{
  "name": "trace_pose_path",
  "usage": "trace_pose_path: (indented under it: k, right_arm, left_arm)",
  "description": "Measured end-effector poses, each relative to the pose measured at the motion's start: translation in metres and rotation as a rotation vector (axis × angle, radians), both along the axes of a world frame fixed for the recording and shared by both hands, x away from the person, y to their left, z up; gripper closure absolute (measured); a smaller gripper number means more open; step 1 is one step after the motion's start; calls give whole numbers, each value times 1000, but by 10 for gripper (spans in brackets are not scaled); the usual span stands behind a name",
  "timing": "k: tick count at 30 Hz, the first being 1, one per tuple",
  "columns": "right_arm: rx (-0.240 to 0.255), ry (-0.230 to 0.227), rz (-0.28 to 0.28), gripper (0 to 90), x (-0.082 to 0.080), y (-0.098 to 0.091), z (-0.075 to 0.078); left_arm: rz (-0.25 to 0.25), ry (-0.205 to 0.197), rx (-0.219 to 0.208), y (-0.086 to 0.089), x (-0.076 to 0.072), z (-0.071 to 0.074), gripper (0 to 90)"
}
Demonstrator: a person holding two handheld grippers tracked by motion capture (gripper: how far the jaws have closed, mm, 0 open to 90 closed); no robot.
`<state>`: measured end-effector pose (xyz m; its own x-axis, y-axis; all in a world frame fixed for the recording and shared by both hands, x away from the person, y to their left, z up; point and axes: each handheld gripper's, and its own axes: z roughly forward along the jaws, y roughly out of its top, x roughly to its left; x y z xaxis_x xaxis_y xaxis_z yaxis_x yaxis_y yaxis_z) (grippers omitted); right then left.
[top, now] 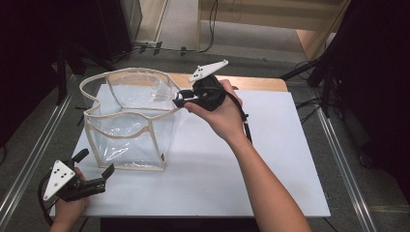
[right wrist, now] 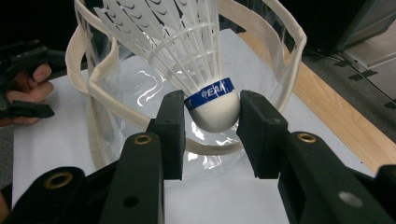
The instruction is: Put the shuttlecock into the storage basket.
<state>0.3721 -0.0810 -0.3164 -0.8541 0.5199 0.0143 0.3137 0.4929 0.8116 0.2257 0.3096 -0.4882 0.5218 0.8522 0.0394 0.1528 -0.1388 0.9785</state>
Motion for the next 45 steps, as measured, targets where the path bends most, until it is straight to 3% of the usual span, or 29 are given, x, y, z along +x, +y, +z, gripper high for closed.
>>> trace_pose_path:
  k: [22, 39, 45]
  right_arm:
    - [-7, -1, -8, 602, 1, 17, 4]
    - [-11, -9, -38, 597, 0, 8, 4]
    - [30, 8, -46, 470, 0, 1, 6]
  left_arm:
    - [-3, -2, 3, -1, 0, 0, 21]
    - [-4, -3, 8, -1, 0, 0, 21]
    - [-4, -2, 5, -1, 0, 0, 21]
